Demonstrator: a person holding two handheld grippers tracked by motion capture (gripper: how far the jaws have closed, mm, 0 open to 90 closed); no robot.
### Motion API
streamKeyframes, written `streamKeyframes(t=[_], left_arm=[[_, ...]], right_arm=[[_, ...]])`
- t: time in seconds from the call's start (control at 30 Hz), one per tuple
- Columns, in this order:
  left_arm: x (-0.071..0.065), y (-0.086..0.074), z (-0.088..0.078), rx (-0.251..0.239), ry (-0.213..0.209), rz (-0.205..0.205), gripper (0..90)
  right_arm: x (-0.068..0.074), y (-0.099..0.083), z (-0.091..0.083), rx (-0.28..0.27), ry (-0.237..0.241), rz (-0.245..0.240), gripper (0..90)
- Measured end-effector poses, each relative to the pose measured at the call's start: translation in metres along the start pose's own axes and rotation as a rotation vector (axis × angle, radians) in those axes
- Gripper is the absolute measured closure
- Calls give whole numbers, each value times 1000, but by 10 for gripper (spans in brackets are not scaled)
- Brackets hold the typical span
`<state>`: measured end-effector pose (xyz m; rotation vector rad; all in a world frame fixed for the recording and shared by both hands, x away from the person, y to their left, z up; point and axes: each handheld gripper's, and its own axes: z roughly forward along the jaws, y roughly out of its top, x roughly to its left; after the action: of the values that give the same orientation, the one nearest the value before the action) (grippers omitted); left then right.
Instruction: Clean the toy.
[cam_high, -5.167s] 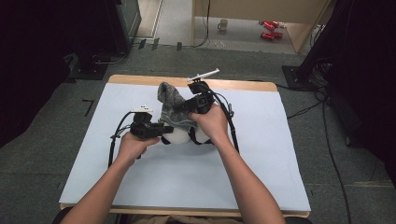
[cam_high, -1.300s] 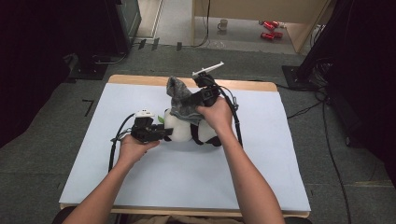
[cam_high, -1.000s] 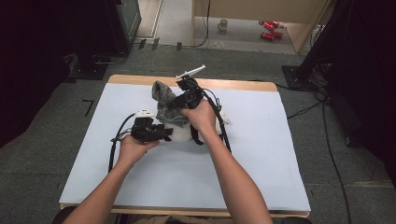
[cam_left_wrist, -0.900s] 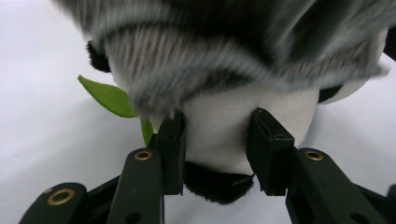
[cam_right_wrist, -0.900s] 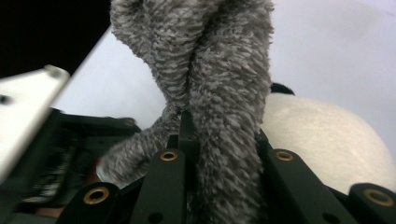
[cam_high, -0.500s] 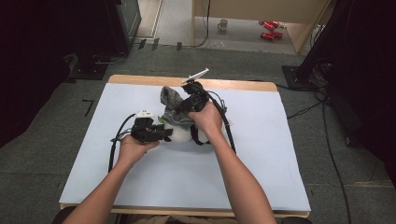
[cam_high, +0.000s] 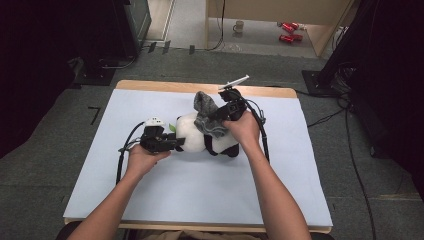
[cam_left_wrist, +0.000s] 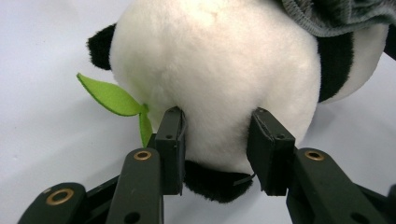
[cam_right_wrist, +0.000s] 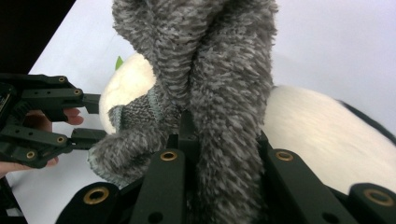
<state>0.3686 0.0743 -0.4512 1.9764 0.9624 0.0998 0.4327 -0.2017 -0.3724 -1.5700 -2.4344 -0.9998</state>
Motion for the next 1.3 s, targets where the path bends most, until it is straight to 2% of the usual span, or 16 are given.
streamKeyframes(t=[0.77,1.3], left_arm=[[1,0,0,-4,3,10,587],[2,-1,-1,-6,5,25,566]], right_arm=[[-38,-29,-41,-83,-3,40,764],[-59,-51,-54,-122,3,53,764]])
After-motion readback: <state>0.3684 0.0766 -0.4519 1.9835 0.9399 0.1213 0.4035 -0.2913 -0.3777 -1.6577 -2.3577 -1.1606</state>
